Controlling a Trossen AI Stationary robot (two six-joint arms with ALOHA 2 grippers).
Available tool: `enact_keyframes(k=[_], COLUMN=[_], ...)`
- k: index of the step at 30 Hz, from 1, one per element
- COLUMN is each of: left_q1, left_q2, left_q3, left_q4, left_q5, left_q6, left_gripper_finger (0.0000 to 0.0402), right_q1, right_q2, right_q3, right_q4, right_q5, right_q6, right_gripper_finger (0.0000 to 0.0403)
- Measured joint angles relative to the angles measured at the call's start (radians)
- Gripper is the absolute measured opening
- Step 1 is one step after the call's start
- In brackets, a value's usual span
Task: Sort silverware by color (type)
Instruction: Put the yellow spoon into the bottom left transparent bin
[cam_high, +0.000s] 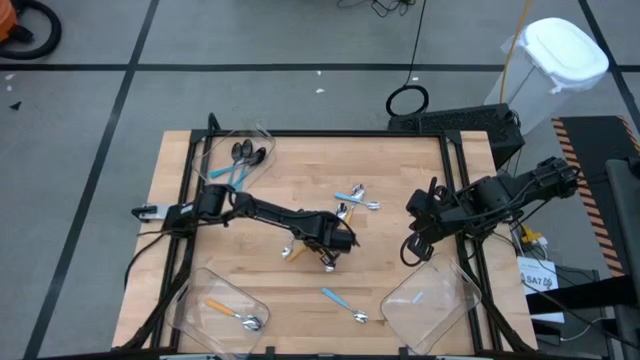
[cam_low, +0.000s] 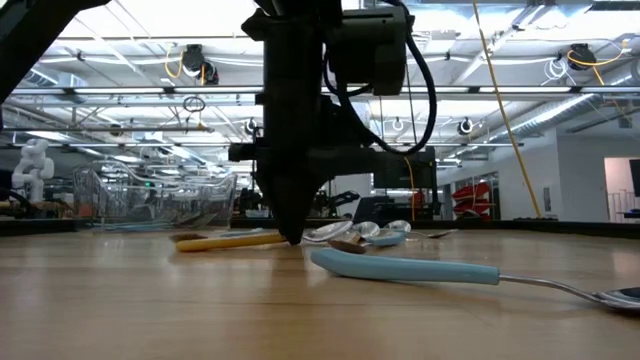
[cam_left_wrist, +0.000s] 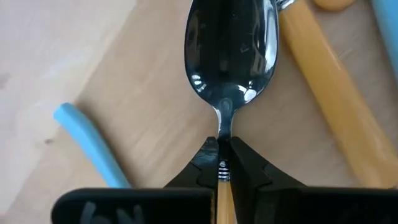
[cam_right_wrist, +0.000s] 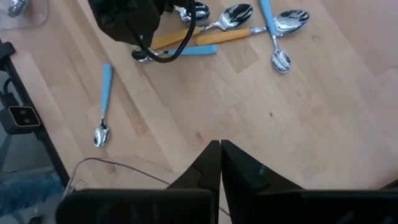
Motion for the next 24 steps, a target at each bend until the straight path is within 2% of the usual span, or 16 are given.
enact_keyframes(k=[7,24], left_q1=[-0.004,-0.022], left_q2=[-0.014,-0.096], left_q3=[0.001,0.004], left_q4=[-0.015,0.052], left_q5=[0.053,0.076], left_q6=[0.104,0.15], left_gripper_finger=[0.0013,0.0012], right_q1=[0.0,0.0], right_q2=[0.0,0.0], right_q3=[0.0,0.0], right_q4=[-0.001,0.003], right_q5=[0.048,0.049], right_q6=[-0.007,-0.008], right_gripper_finger=[0.0009,0.0009])
